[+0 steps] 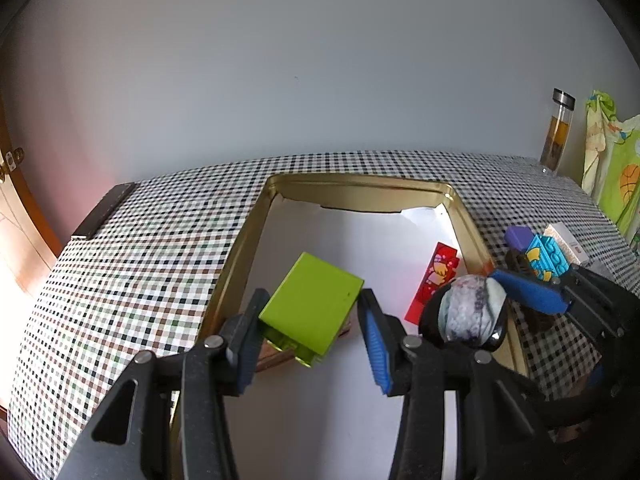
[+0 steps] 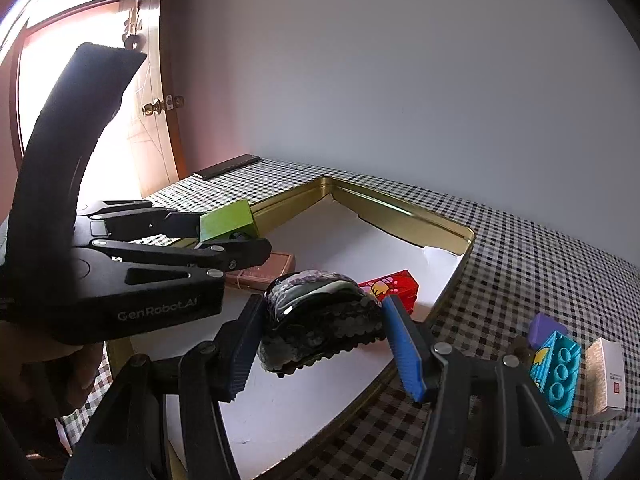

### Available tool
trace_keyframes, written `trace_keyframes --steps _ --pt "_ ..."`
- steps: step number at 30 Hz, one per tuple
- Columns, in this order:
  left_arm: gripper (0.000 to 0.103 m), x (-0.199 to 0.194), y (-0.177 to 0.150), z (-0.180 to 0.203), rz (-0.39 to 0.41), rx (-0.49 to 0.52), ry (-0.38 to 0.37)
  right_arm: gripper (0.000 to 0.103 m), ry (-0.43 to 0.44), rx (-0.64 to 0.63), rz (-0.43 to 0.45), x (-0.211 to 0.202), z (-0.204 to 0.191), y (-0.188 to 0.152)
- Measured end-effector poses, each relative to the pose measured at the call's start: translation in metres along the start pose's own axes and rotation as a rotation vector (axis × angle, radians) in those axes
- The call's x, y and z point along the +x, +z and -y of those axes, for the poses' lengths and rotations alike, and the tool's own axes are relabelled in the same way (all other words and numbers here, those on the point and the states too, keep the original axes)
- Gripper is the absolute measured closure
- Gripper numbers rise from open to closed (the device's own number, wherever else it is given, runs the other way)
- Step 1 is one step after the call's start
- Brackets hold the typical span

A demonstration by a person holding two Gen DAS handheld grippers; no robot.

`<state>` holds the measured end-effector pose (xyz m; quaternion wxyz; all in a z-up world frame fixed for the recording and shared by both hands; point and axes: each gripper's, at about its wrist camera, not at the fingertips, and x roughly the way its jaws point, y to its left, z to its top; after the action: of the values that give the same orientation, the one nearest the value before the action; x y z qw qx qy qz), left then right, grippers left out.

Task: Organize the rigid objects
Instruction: 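Move both tools over the tin interior, lowering the green block and pouch, then open both tools, dropping the green block and grey pouch into the tin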

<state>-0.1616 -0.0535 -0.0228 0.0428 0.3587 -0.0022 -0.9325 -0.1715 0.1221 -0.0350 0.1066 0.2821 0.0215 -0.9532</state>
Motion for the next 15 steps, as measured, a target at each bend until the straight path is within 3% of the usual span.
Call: trace_keyframes --steps 8,11,15 --pt "0.055 0.003 0.001 0.002 0.002 0.017 0.021 0.04 -0.002 0.004 0.001 0.003 0.0 0.001" --pt "0.037 -0.001 0.002 -0.002 0.019 0.007 0.035 0.04 -0.008 0.01 0.012 0.001 0.002 0.001" --pt "0.018 -0.011 -0.001 -0.007 0.047 -0.019 0.048 0.027 -0.032 0.012 0.032 -0.004 0.003 0.001"
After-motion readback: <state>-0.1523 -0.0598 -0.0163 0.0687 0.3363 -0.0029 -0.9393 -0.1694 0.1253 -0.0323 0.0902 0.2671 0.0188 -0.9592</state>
